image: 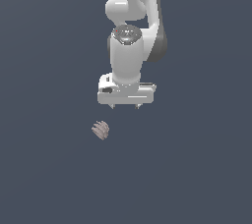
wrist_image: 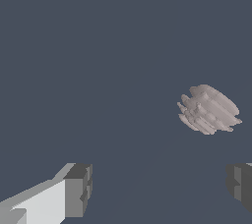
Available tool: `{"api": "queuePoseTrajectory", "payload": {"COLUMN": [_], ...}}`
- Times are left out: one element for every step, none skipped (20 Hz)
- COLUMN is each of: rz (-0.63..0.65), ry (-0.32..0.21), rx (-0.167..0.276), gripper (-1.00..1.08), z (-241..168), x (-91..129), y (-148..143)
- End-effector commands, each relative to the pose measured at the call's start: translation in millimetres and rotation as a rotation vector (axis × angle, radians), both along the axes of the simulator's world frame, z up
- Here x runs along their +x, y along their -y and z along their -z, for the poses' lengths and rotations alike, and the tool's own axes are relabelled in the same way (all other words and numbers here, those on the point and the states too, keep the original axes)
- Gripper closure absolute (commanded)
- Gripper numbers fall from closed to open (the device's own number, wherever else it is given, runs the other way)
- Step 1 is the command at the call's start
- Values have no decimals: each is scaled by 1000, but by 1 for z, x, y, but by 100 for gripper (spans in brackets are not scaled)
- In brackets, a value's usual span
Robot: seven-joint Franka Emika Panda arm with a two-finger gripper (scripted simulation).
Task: Pick up the object and move it to a goal position.
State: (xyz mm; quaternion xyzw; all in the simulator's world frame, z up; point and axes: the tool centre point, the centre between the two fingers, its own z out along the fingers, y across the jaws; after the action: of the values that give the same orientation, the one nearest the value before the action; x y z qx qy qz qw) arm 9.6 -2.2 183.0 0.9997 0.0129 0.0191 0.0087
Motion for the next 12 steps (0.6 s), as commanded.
{"api": "queuePoseTrajectory", "payload": {"rz": [0,-1,-3,-6,-11,-15,-17,-18,-17,-16,-15,-15], "ry": [0,1,6,13,23,35,45,52,56,58,58,57], "rx": [0,-1,-2,-5,-8,-12,-15,-17,-18,-19,-18,-18], "gripper": [-92,-92,-92,-92,-92,-92,-92,-92,-92,-92,-92,-92], "z": [0,-1,-3,-6,-10,-16,-20,-24,-26,-27,-27,-27], "x": [0,0,2,3,6,9,11,13,14,14,14,14], "y": [0,0,-1,-2,-3,-5,-6,-8,-9,-9,-9,-9]}}
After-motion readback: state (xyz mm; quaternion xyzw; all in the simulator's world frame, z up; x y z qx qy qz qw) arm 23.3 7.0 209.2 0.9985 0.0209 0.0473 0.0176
